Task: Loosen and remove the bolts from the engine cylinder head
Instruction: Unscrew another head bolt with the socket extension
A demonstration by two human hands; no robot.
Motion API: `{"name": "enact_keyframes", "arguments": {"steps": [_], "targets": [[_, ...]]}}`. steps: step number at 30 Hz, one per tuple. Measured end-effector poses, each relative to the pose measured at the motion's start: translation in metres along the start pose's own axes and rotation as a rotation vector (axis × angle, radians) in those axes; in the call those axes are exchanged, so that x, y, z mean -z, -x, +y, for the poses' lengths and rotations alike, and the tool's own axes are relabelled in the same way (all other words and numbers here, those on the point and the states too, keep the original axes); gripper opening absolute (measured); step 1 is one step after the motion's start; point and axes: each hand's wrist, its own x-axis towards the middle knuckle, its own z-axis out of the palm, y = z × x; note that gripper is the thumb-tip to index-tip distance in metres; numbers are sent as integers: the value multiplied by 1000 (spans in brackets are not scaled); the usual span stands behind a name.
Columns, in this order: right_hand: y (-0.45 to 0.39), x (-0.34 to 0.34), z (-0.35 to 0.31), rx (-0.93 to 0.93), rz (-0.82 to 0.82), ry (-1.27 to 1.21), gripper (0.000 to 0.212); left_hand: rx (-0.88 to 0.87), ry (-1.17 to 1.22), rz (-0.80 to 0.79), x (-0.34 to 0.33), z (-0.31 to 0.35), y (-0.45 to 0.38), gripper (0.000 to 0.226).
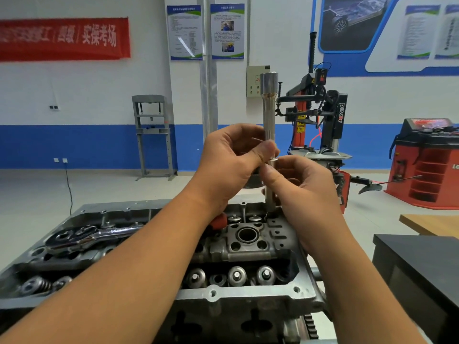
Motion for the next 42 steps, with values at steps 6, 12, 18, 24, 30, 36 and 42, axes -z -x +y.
{"name": "enact_keyframes", "arguments": {"steps": [6,12,18,24,30,36,42], "targets": [[-1,0,1,12,10,39,8,44,79,-37,0,2,1,17],[0,1,1,13,-21,-8,12,-6,25,-9,-1,2,1,18],[0,1,1,23,-67,40,9,43,103,-59,0,2,2,19],[-1,2,2,22,3,16,10,-11,31,-17,-1,3,2,11],[-1,1,1,23,-90,-13,15,38,88,-57,1,3,2,17],[-1,3,1,-13,-13,-90,9,-43,18,-3,0,3,1,19],[-2,1,-1,-46,-87,-112,12,35,92,-37,2,4,0,20]]}}
